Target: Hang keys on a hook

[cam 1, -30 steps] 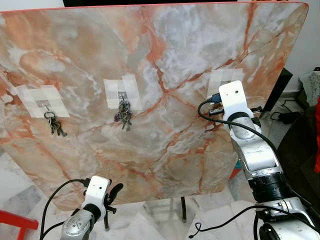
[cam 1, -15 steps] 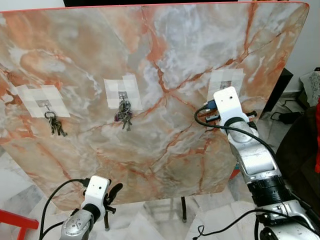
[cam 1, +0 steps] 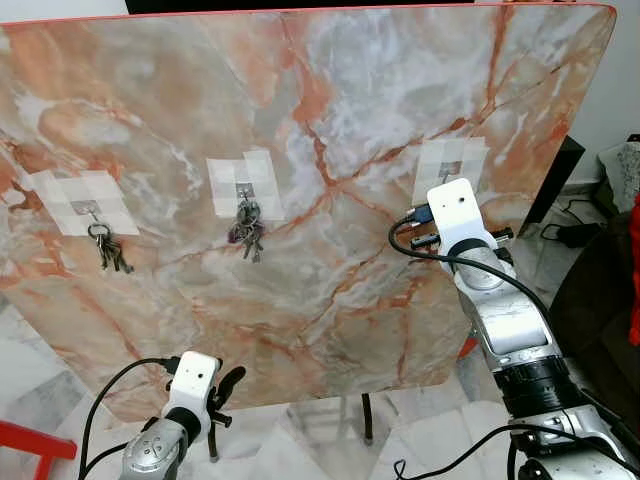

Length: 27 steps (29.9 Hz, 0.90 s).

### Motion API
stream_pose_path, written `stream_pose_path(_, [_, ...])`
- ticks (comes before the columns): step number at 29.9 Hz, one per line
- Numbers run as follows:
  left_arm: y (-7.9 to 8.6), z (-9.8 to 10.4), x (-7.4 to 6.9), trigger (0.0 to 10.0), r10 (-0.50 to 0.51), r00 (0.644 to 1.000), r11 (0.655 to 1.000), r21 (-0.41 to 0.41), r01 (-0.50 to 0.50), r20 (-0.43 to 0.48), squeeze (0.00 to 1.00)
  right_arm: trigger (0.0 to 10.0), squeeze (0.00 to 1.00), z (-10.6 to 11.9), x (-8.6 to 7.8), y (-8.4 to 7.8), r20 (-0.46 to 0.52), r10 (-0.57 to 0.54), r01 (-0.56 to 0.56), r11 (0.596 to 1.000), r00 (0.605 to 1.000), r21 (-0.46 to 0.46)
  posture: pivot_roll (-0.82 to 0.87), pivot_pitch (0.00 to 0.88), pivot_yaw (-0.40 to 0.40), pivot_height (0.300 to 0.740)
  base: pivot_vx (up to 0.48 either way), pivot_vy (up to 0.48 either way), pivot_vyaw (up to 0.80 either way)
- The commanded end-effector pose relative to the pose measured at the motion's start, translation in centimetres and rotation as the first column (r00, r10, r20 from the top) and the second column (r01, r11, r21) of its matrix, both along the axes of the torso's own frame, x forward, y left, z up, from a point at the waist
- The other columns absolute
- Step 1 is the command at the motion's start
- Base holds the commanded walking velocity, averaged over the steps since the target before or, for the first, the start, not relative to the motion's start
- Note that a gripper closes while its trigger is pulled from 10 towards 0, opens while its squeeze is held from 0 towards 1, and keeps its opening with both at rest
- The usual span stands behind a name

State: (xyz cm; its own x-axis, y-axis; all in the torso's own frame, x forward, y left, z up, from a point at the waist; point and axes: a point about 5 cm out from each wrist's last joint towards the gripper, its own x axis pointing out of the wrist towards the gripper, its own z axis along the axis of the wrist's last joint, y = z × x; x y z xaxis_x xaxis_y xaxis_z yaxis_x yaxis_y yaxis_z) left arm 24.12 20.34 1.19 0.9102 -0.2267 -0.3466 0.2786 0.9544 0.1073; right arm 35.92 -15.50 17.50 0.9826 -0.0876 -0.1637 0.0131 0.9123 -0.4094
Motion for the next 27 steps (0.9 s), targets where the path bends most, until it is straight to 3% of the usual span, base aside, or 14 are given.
stream_pose_path(1, [0.2,-0.2,-0.3,10.0,-0.01,1.0,1.0,0.012,0.01,-0.017,0.0,10.0,1.0,0.9,-0.1,-0.1,0.048,-0.011,0.01,1.0,0.999,0.02,0.04,0.0,0.008,0.74,0.0,0.0,0.0])
stream_pose_path(10, [0.2,-0.2,-0.4,10.0,-0.011,1.0,1.0,0.011,0.011,-0.02,0.0,10.0,1.0,1.5,-0.8,-0.1,0.097,-0.041,0.035,0.997,0.994,0.063,0.04,0.0,0.008,0.74,0.0,0.0,0.0])
stream_pose_path(15, [0.2,-0.4,-0.5,10.0,-0.012,1.0,1.0,0.012,0.012,-0.026,0.0,10.0,1.0,0.5,-2.6,0.3,0.05,-0.048,0.043,0.993,0.998,0.112,0.04,0.0,0.006,0.74,0.0,0.0,0.0])
stream_pose_path(21, [0.3,-0.6,-0.6,10.0,-0.013,0.999,1.0,0.012,0.013,-0.037,0.0,10.0,1.0,-2.2,-6.0,0.0,-0.075,-0.05,0.058,0.993,0.996,0.107,0.03,0.0,0.005,0.74,0.0,0.0,0.0])
stream_pose_path(24, [0.3,-0.9,-0.6,10.0,-0.009,0.999,1.0,0.013,0.009,-0.052,0.0,10.0,1.0,-5.0,-7.6,-0.9,-0.186,-0.076,0.099,0.989,0.979,0.113,0.02,0.0,0.005,0.74,0.0,0.0,0.0])
stream_pose_path(25, [0.4,-1.2,-0.6,10.0,-0.002,0.998,1.0,0.013,0.003,-0.063,0.0,10.0,0.75,-6.3,-8.0,-1.3,-0.226,-0.086,0.114,0.987,0.97,0.111,0.02,0.0,0.004,0.74,0.0,0.0,0.0])
stream_pose_path(26, [0.4,-1.4,-0.7,10.0,0.004,0.997,1.0,0.012,-0.003,-0.073,0.0,10.0,0.0,-7.3,-8.1,-1.6,-0.254,-0.1,0.132,0.985,0.962,0.111,0.02,0.0,0.004,0.74,0.0,0.0,0.0])
stream_pose_path(27, [0.5,-1.5,-0.7,10.0,0.008,0.997,1.0,0.011,-0.007,-0.081,0.0,10.0,0.0,-8.0,-8.1,-1.8,-0.274,-0.11,0.145,0.983,0.955,0.112,0.02,0.0,0.004,0.74,0.0,0.0,0.0])
